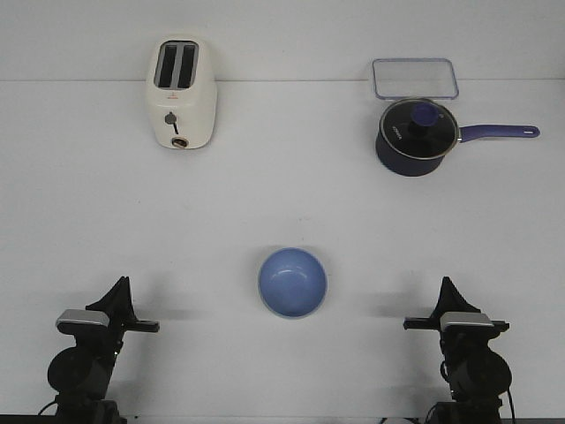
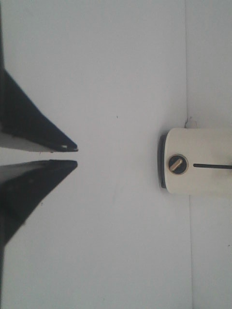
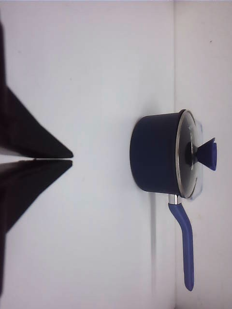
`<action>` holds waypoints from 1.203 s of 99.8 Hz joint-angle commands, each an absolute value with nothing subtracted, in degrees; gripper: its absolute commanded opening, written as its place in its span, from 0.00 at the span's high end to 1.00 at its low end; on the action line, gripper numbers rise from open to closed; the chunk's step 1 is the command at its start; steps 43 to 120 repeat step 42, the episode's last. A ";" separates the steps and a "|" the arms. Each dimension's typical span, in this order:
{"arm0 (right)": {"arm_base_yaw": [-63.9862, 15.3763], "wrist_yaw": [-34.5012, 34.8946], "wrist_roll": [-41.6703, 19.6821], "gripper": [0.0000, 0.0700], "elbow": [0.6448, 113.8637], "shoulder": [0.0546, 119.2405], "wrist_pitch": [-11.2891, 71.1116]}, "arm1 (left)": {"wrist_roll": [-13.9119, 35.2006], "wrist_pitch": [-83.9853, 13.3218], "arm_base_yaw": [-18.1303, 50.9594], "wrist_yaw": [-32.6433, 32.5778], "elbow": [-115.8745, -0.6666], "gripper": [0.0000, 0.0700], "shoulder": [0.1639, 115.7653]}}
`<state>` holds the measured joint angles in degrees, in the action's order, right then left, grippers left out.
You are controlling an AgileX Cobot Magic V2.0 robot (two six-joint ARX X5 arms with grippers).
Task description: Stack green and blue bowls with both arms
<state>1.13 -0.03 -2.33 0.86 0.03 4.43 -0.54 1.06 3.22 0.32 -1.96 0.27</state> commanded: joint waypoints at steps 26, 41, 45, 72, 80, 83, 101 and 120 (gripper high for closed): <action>1.13 -0.01 -1.91 0.99 0.73 0.08 2.70 | -0.62 1.78 3.22 0.47 -0.80 0.98 0.19; 1.13 -0.01 -1.91 0.99 0.73 0.08 2.70 | -0.64 1.78 3.22 0.47 -0.80 0.98 0.19; 1.13 -0.01 -1.91 0.99 0.73 0.08 2.70 | -0.64 1.78 3.22 0.47 -0.80 0.98 0.19; 1.13 -0.01 -1.91 0.99 0.73 0.08 2.70 | -0.64 1.78 3.22 0.47 -0.80 0.98 0.19; 1.13 -0.01 -1.91 0.99 0.73 0.08 2.70 | -0.64 1.78 3.22 0.47 -0.80 0.98 0.19; 1.13 -0.01 -1.91 0.99 0.73 0.08 2.70 | -0.64 1.78 3.22 0.47 -0.80 0.98 0.19; 1.13 -0.01 -1.91 0.99 0.73 0.08 2.70 | -0.64 1.78 3.22 0.47 -0.80 0.98 0.19; 1.13 -0.01 -1.91 0.99 0.73 0.08 2.70 | -0.64 1.78 3.22 0.47 -0.80 0.98 0.19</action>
